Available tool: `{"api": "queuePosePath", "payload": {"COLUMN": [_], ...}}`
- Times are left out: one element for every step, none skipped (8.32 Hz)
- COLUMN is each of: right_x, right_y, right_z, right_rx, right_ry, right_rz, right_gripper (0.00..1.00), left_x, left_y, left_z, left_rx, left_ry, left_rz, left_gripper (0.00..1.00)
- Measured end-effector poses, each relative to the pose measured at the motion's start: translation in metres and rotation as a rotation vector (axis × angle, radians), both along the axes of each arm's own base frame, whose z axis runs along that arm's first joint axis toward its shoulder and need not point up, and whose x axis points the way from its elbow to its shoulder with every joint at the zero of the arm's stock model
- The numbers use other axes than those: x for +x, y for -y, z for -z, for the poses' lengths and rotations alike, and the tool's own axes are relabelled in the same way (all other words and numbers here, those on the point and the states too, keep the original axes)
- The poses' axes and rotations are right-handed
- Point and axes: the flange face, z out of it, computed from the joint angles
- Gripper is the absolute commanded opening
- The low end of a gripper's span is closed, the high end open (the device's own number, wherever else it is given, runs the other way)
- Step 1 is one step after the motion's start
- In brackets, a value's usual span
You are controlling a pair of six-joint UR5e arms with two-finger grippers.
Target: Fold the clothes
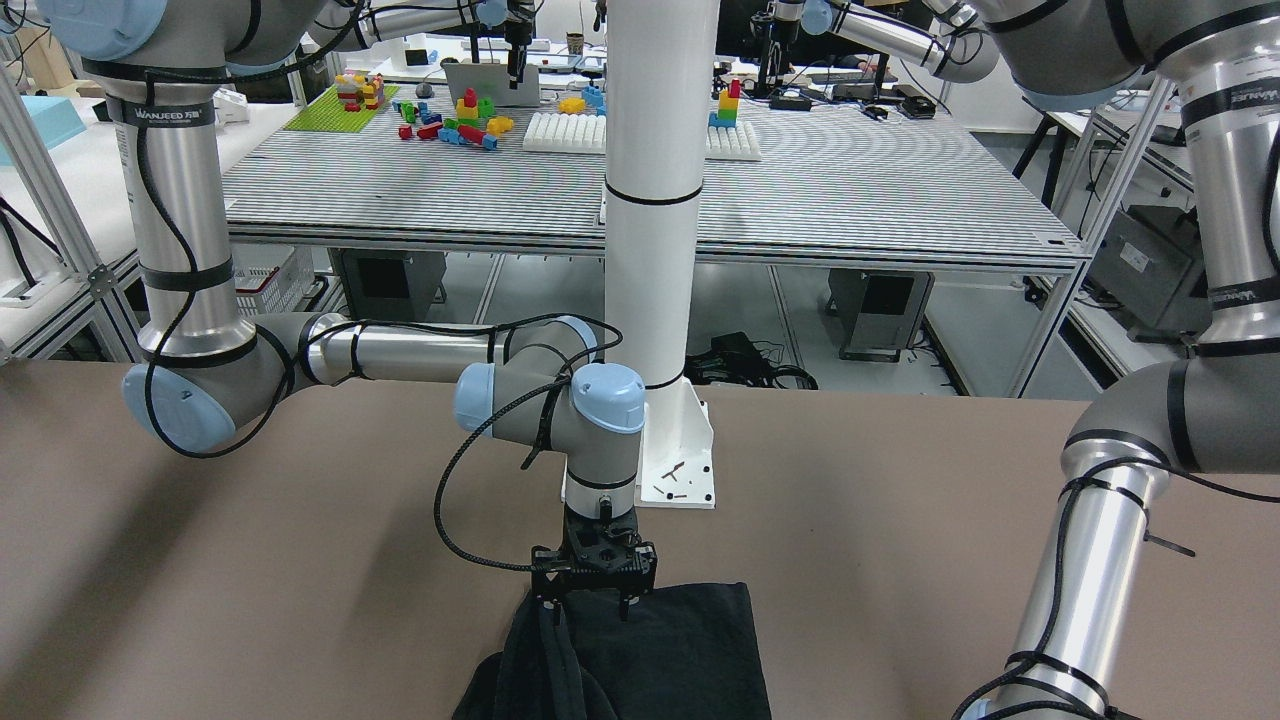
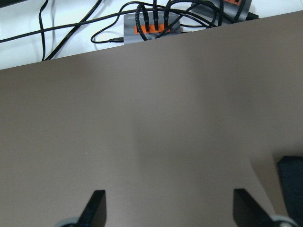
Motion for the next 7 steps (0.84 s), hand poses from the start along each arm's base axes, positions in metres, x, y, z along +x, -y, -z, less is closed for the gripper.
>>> {"api": "queuePosePath", "payload": {"right_x": [-0.004, -0.007, -0.008, -0.009, -0.011, -0.014, -0.016], "right_y": [-0.009, -0.021, -0.035, -0.048, -0.058, -0.065, -0.07], "right_z": [-0.008, -0.02, -0.032, -0.041, -0.047, -0.052, -0.057], "right_rx": [0.022, 0.045, 0.065, 0.081, 0.093, 0.098, 0.101], "right_ry": [-0.02, -0.043, -0.061, -0.075, -0.086, -0.096, -0.107], "right_rz": [0.045, 0.096, 0.146, 0.186, 0.215, 0.234, 0.247], "right_gripper": [0.59, 0.57, 0.55, 0.51, 0.46, 0.44, 0.42], "left_x": [0.0, 0.0, -0.001, -0.001, -0.001, -0.001, -0.001], "left_y": [0.0, -0.001, -0.001, -0.001, -0.002, -0.002, -0.002], "left_z": [-0.001, -0.003, -0.005, -0.007, -0.008, -0.009, -0.01], "left_rx": [-0.001, -0.002, -0.004, -0.005, -0.006, -0.007, -0.008], "left_ry": [0.001, 0.002, 0.003, 0.004, 0.004, 0.005, 0.006], "left_rz": [0.0, 0.0, -0.001, -0.001, -0.001, -0.001, -0.001], "left_gripper": [0.94, 0.94, 0.94, 0.94, 0.94, 0.94, 0.94]}}
